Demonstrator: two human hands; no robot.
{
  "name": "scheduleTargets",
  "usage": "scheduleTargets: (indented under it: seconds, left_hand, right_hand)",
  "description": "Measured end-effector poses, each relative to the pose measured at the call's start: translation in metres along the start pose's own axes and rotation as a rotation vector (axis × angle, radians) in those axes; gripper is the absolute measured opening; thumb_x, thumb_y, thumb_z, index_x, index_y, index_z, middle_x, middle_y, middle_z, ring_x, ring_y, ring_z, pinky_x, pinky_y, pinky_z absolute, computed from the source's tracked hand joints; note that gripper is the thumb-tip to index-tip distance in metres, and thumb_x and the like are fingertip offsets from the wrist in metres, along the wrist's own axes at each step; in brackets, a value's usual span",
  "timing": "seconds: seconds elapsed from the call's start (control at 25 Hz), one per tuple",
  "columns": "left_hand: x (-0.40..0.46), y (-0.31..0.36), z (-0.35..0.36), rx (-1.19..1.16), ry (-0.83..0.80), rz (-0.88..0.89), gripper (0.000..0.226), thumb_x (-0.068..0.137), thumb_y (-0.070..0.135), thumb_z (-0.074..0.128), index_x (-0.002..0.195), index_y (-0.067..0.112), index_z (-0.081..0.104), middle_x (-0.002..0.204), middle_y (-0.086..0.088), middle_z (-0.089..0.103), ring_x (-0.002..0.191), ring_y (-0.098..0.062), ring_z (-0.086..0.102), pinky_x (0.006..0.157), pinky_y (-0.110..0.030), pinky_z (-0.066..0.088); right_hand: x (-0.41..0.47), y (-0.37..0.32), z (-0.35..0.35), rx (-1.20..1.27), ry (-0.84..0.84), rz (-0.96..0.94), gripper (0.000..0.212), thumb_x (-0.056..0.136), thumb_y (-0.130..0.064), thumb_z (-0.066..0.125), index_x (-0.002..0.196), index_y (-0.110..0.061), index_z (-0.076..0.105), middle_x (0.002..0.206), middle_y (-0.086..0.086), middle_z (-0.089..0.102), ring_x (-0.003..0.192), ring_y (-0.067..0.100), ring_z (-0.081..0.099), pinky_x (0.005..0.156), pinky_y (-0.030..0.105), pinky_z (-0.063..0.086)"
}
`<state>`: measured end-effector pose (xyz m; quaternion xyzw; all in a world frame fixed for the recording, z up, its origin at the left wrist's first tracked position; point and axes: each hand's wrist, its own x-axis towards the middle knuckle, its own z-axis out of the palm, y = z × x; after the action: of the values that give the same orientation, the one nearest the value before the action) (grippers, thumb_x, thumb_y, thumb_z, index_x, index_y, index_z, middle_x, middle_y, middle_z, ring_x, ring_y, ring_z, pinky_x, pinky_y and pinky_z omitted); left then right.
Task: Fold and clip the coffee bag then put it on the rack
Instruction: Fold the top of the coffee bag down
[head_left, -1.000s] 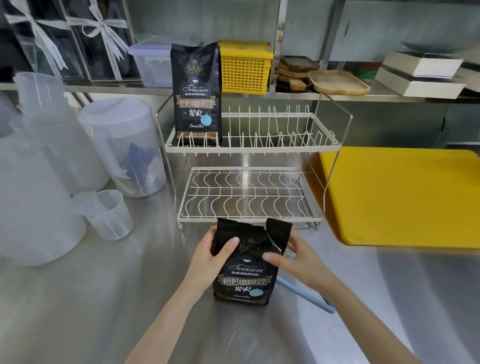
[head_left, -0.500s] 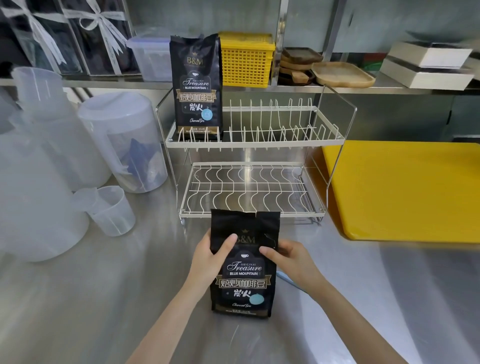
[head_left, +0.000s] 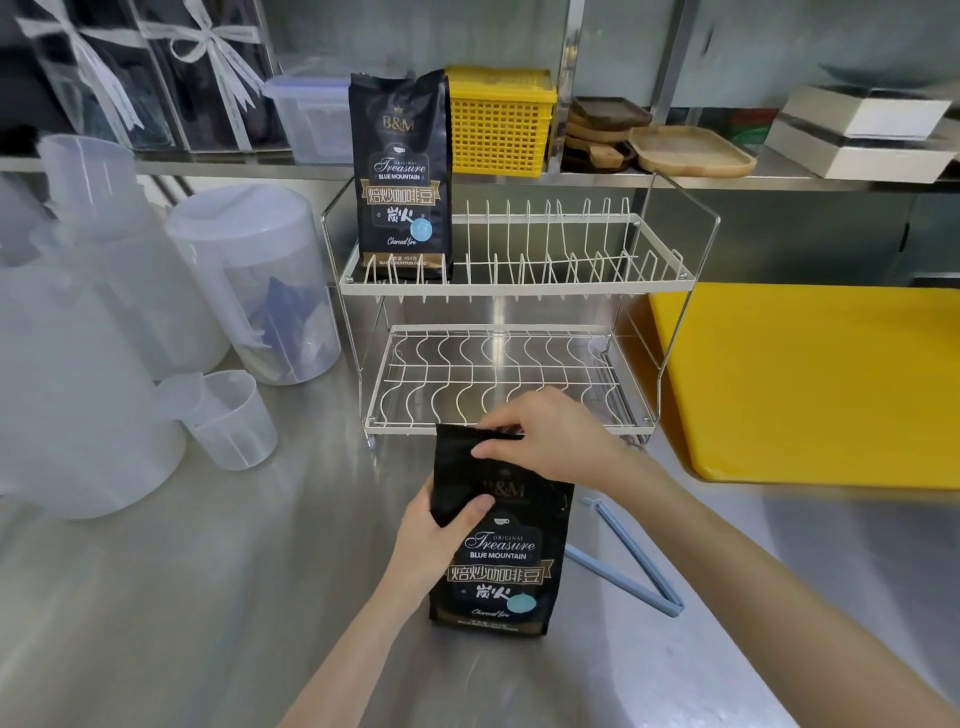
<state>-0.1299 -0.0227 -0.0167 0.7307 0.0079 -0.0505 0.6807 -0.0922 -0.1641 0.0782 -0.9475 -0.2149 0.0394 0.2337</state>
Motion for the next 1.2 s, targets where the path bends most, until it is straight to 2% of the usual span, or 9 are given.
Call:
scheduleTargets:
  seconds: [0.28,0.44,0.52,0.64,0.76,0.84,0.96,1.08,1.2]
  left_hand:
    - [-0.001,-0.013,0.001,-0.058,0.006,-0.105,0.013,0.079,0.016,0.064,0.084,0.026,0.056,0.075,0.007,0.065,0.059,-0.002,0.065,0.048,-0.009,0.048]
    - [0.002,-0.015,-0.004,-0.014,-0.014,-0.125,0.016,0.079,0.022,0.064,0.079,0.032,0.051,0.079,0.008,0.064,0.072,-0.007,0.063,0.052,-0.011,0.050]
    - [0.005,-0.019,-0.005,0.003,0.040,-0.124,0.015,0.078,0.023,0.064,0.077,0.031,0.052,0.079,0.007,0.064,0.074,-0.011,0.063,0.059,-0.018,0.051]
    - [0.006,-0.024,-0.003,0.008,0.131,-0.098,0.014,0.076,0.022,0.067,0.070,0.027,0.055,0.073,0.003,0.066,0.072,-0.017,0.064,0.063,-0.027,0.051]
    - [0.008,-0.024,0.001,0.114,0.178,-0.039,0.017,0.075,0.026,0.068,0.065,0.025,0.055,0.067,0.003,0.064,0.068,-0.016,0.063,0.057,-0.023,0.049]
    - [0.009,-0.023,0.001,0.124,0.172,-0.048,0.017,0.075,0.027,0.068,0.065,0.025,0.054,0.068,0.004,0.064,0.068,-0.014,0.062,0.055,-0.020,0.048]
    - [0.007,-0.017,0.000,0.060,0.092,-0.101,0.012,0.078,0.027,0.064,0.074,0.029,0.053,0.077,0.007,0.064,0.074,-0.010,0.062,0.059,-0.019,0.048]
    - [0.002,-0.014,-0.010,-0.028,0.007,-0.124,0.005,0.082,0.028,0.058,0.083,0.031,0.055,0.085,0.009,0.066,0.080,-0.006,0.063,0.056,-0.010,0.050]
    - [0.000,-0.017,-0.020,-0.030,-0.031,-0.104,0.008,0.084,0.030,0.055,0.086,0.028,0.062,0.088,0.006,0.071,0.085,-0.009,0.066,0.068,-0.016,0.050]
  right_hand:
    - [-0.005,0.001,0.000,0.056,0.057,0.017,0.022,0.081,-0.034,0.059,0.099,-0.026,0.069,0.101,-0.004,0.073,0.096,0.015,0.061,0.082,0.034,0.048]
    - [-0.004,0.009,-0.004,0.182,0.038,0.027,0.027,0.080,-0.036,0.060,0.104,-0.026,0.066,0.098,-0.005,0.071,0.090,0.008,0.061,0.087,0.030,0.050]
    - [-0.012,0.017,0.001,0.375,0.110,0.077,0.036,0.079,-0.040,0.059,0.114,-0.031,0.058,0.100,-0.010,0.066,0.091,-0.002,0.059,0.090,0.022,0.046]
    - [-0.034,0.038,0.031,0.653,0.202,0.207,0.056,0.074,-0.042,0.064,0.125,-0.038,0.041,0.113,-0.009,0.062,0.106,0.006,0.057,0.098,0.031,0.045]
    - [-0.051,0.050,0.065,0.879,0.240,0.337,0.080,0.075,-0.022,0.069,0.137,-0.033,0.018,0.108,-0.002,0.063,0.100,0.007,0.060,0.088,0.021,0.050]
    - [-0.057,0.052,0.077,0.976,0.285,0.398,0.064,0.078,-0.012,0.065,0.133,-0.021,0.032,0.098,0.001,0.065,0.091,0.008,0.062,0.079,0.016,0.052]
    - [-0.059,0.051,0.082,0.916,0.328,0.408,0.010,0.082,-0.014,0.061,0.087,-0.022,0.063,0.085,-0.004,0.070,0.084,0.015,0.065,0.072,0.018,0.055]
    - [-0.060,0.050,0.084,0.890,0.360,0.449,0.011,0.081,-0.019,0.061,0.073,-0.024,0.063,0.079,-0.004,0.071,0.075,0.008,0.066,0.075,0.030,0.053]
    - [-0.061,0.049,0.085,0.905,0.386,0.466,0.010,0.081,-0.021,0.061,0.072,-0.020,0.064,0.074,-0.006,0.070,0.066,0.002,0.065,0.067,0.028,0.052]
